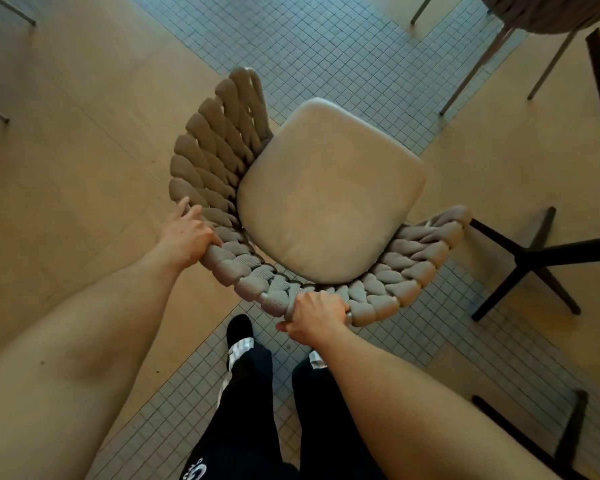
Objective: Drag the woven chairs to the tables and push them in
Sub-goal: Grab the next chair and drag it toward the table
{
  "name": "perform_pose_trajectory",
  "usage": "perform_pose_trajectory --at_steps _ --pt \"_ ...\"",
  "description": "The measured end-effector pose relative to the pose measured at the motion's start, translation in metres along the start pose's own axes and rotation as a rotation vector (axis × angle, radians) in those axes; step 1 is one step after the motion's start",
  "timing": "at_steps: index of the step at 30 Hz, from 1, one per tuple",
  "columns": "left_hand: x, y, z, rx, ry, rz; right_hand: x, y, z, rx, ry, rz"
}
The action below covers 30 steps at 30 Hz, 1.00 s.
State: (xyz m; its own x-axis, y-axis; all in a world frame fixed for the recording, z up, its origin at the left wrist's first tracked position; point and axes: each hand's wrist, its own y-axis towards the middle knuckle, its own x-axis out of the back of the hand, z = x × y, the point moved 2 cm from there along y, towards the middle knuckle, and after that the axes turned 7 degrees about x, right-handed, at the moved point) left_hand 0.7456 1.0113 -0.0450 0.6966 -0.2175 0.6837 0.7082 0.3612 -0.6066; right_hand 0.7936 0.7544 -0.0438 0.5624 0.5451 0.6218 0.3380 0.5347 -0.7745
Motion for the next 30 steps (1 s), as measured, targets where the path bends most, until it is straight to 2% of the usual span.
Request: perform_pose_trajectory --at_steps 9,12,17,24,30 --pt "-0.002 0.006 0.009 0.072 0.033 0.043 -0.006 0.011 0.012 0.023 0.057 -0.023" --pt "0.001 0.002 0.007 0.068 0.033 0.062 -0.007 0.009 0.002 0.103 0.039 -0.029" --pt "0.001 -0.011 -0.012 0.042 0.008 0.089 -0.014 0.003 -0.046 0.305 -0.115 0.050" --pt "0.011 -0.038 -0.098 -0.126 -0.115 0.136 -0.007 -0.007 -0.137 0.363 -0.367 0.112" --pt "0.041 -0.059 -0.195 -0.226 -0.369 0.148 0.022 -0.005 -0.206 0.314 -0.561 0.085"
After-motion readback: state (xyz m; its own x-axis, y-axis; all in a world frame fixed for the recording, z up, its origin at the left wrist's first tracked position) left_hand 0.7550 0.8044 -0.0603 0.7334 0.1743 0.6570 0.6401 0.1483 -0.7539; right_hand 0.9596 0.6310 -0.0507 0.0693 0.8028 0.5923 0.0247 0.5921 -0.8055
